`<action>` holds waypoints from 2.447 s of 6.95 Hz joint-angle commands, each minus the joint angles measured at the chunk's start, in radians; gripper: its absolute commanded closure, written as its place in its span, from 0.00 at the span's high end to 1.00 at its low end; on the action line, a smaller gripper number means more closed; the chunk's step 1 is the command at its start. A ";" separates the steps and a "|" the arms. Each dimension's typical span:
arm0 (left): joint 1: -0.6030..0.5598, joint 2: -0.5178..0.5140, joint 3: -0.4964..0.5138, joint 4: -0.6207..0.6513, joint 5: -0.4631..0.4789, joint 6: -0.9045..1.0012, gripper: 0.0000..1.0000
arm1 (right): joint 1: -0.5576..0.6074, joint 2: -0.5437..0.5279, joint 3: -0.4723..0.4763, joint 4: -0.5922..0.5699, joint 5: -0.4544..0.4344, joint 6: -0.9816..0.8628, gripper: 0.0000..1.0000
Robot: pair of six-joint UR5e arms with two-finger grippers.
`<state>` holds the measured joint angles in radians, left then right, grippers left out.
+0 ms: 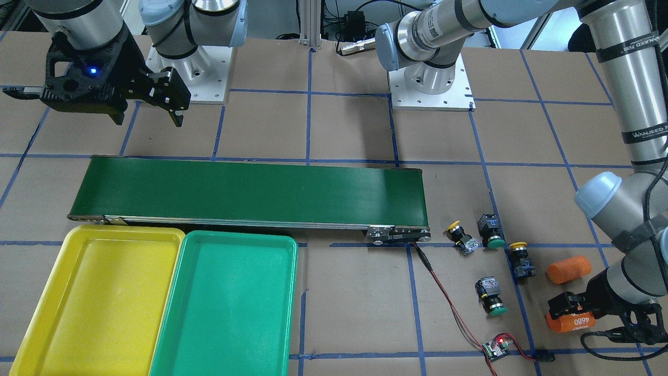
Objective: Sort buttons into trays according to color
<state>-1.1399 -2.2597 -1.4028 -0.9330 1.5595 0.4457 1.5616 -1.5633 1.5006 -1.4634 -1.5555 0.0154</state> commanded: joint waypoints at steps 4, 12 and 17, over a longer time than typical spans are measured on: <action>-0.001 -0.034 0.033 -0.015 0.013 0.007 1.00 | 0.000 -0.003 0.006 0.000 0.000 0.000 1.00; -0.003 -0.043 0.068 -0.048 0.068 0.007 1.00 | 0.000 -0.003 0.006 0.000 0.000 0.000 1.00; -0.001 -0.073 0.073 -0.052 0.057 0.016 1.00 | 0.000 -0.003 0.006 0.000 0.000 0.000 1.00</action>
<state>-1.1415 -2.3263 -1.3311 -0.9847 1.6239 0.4581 1.5616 -1.5662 1.5064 -1.4634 -1.5555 0.0153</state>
